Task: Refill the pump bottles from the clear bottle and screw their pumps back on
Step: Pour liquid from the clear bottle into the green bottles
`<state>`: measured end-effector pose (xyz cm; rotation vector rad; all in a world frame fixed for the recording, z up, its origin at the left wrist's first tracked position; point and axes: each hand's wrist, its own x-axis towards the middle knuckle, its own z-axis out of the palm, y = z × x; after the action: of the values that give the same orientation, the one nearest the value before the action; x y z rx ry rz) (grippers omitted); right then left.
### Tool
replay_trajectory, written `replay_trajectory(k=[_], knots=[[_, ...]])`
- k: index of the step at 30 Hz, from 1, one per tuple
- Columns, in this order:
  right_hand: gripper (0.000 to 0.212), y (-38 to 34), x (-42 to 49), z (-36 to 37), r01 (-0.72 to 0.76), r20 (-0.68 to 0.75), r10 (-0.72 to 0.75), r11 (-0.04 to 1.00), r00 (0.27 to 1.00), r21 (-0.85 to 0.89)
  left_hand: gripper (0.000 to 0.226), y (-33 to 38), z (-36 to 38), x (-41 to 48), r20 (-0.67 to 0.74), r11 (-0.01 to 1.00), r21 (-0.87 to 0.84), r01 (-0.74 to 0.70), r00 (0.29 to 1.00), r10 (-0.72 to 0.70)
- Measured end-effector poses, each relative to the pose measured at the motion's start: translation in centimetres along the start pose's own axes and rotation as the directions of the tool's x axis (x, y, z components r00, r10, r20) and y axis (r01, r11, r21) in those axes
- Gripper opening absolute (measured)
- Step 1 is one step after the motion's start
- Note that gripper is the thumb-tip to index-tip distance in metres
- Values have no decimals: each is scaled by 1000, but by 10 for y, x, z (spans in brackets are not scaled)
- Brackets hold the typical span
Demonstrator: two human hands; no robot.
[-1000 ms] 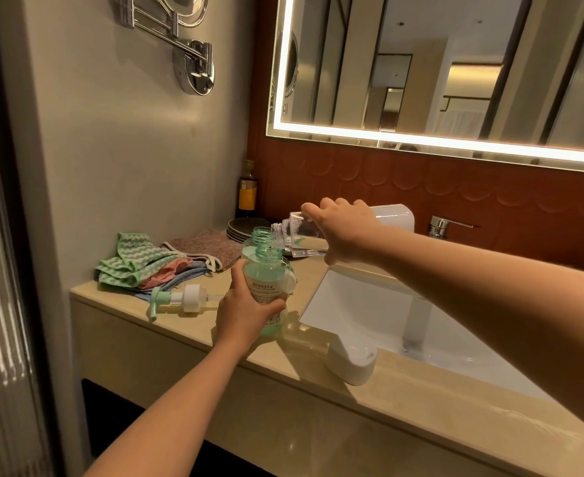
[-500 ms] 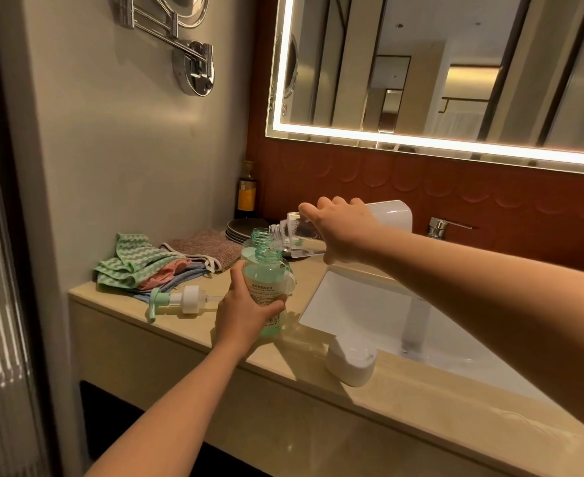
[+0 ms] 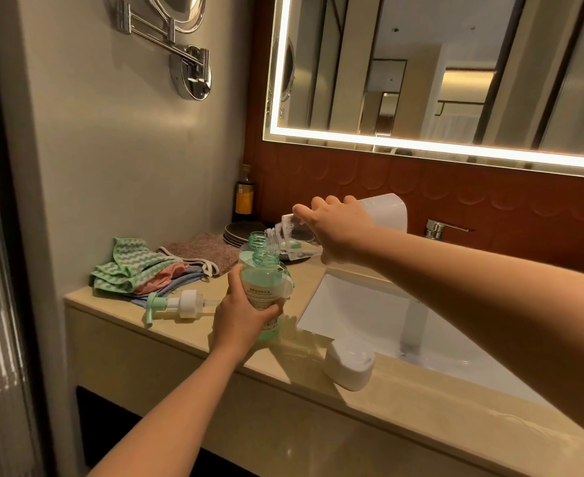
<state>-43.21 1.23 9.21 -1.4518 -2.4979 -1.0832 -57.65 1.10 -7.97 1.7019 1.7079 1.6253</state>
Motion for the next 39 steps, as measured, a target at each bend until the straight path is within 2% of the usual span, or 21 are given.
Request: replay_trajectory(k=[13,33,39], knots=[[70,0,2,-2,29,-40,-30,999,999,-28,88,3,-1,-1,5,1000,11,0,1000,0],[61,-4,7,-15,102,-93,-131,959,987,-266,95,5,-5,-3,41,999,-39,38,999,-36],[60,-5,9,-14,107,-119,-146,951,982,-289,92,4,-4,-2,44,999,-36,40,998,-39]])
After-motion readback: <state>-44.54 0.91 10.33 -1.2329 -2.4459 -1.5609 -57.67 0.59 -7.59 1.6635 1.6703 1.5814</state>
